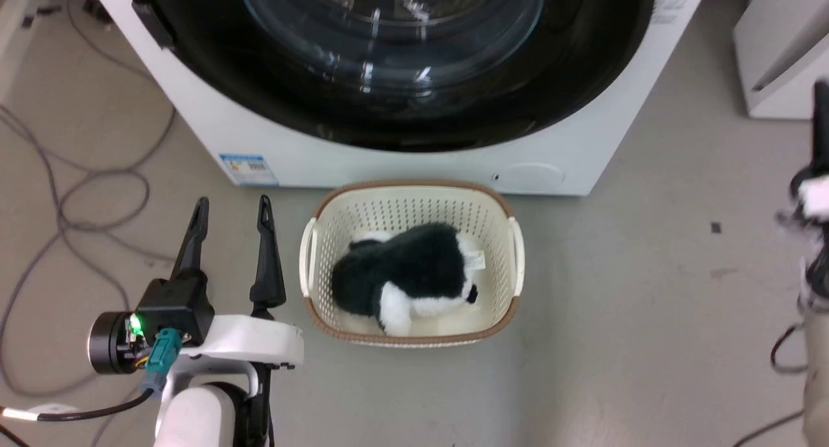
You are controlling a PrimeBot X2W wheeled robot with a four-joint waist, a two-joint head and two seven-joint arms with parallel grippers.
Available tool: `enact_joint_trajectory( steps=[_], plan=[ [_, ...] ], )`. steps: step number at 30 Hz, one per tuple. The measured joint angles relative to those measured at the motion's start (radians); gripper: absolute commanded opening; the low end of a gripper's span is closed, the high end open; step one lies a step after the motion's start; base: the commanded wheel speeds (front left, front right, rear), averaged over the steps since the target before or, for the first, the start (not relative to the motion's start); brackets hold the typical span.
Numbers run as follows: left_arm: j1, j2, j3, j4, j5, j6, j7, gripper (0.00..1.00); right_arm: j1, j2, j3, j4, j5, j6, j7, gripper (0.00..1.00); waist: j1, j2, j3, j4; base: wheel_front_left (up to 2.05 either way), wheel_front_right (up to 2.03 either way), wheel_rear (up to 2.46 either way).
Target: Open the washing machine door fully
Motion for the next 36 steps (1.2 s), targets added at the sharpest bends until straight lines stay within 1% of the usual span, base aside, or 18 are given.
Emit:
enact_joint_trajectory(
  steps=[8,14,19,32,34,36],
  plan=[
    [-0.028,0.0,-0.011,-0.013,-0.01,0.016,-0.017,1.0,-0.185,-0.048,0.037,0.106,0.066,0.0,-0.018,0.0,0.0,0.0,0.07,0.031,0.0,0.0,0.0],
    [-0.048,0.0,-0.027,-0.018,-0.026,0.03,-0.028,1.0,-0.319,-0.063,0.072,0.18,0.116,0.0,-0.012,0.0,0.0,0.0,0.109,0.055,0.0,0.0,0.0],
    [-0.061,0.0,-0.041,-0.02,-0.036,0.042,-0.04,1.0,-0.396,-0.073,0.099,0.239,0.155,0.0,0.003,0.0,0.0,0.0,0.131,0.075,0.0,0.0,0.0],
    [-0.1,0.0,-0.057,-0.025,-0.06,0.068,-0.064,1.0,-0.548,-0.076,0.187,0.353,0.255,0.0,0.083,0.0,0.0,0.0,0.184,0.111,0.0,0.0,0.0],
    [-0.103,0.0,-0.06,-0.025,-0.061,0.073,-0.071,1.0,-0.57,-0.078,0.206,0.367,0.268,0.0,0.107,0.0,0.0,0.0,0.189,0.114,0.0,0.0,0.0],
    [-0.105,0.0,-0.064,-0.025,-0.062,0.074,-0.073,1.0,-0.585,-0.094,0.221,0.379,0.282,-0.002,0.148,0.0,0.0,-0.0001,0.191,0.118,0.0,0.0,0.0]
  ],
)
